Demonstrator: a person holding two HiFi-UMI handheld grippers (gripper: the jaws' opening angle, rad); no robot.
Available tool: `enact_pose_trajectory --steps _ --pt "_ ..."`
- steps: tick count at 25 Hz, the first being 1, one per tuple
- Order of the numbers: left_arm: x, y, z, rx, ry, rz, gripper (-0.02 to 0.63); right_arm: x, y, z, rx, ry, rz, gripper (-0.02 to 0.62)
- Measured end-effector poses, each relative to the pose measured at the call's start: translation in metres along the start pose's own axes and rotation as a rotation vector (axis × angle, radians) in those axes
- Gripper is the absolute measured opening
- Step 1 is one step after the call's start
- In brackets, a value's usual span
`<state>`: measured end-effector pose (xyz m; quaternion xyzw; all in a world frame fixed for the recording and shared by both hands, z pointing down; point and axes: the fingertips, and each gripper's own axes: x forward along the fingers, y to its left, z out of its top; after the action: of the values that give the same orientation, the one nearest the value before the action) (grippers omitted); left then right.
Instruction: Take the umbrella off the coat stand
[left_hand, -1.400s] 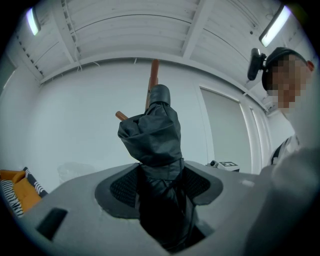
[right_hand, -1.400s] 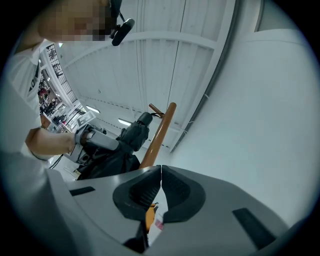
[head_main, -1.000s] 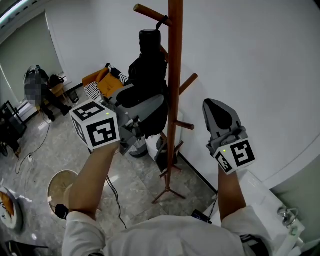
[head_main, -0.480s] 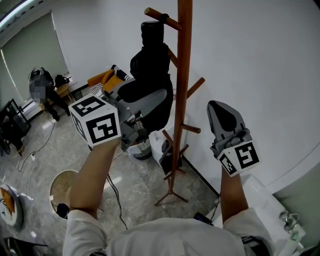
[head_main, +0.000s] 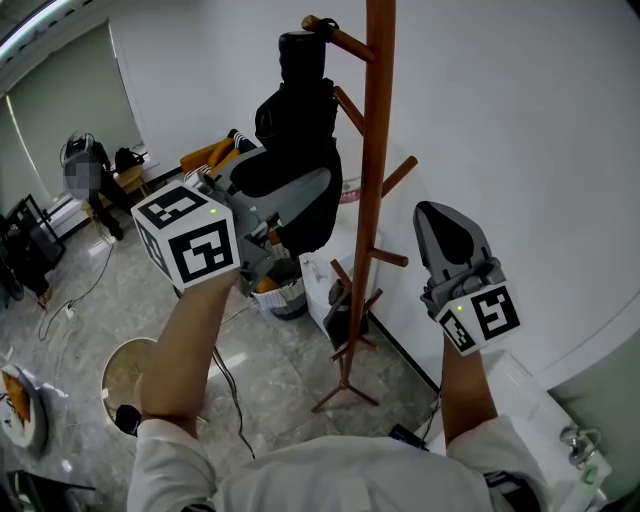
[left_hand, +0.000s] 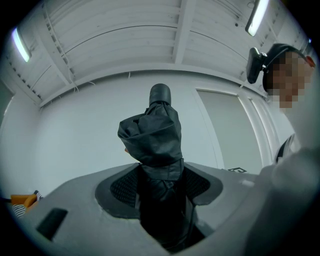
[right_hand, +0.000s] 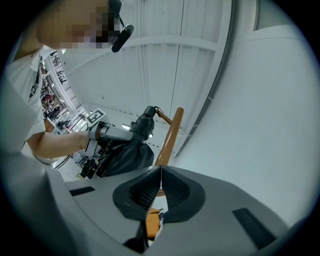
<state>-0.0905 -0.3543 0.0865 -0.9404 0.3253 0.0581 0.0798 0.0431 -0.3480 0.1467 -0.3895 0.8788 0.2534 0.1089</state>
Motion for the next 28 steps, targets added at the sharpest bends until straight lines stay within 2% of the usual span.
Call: enact_pose_trajectory --steps 8,13,24,28 --pt "-0.001 0.002 0.007 0.021 0.000 0.010 0.262 0.004 0.009 0.004 0.006 -0.014 0.031 0.015" --pt "-0.003 0.002 0.007 -0.005 -0.011 0.015 0.262 0.000 0.015 0.003 0.011 -0.021 0.053 0.015" --pt "-0.009 0.016 0.001 -0.004 -0.039 0.063 0.262 -0.002 0.019 -0.005 0.036 -0.043 0.122 0.015" --pt "-0.026 0.024 -0.004 -0.023 -0.042 0.080 0.262 0.001 0.032 -0.002 0.051 -0.046 0.153 0.015"
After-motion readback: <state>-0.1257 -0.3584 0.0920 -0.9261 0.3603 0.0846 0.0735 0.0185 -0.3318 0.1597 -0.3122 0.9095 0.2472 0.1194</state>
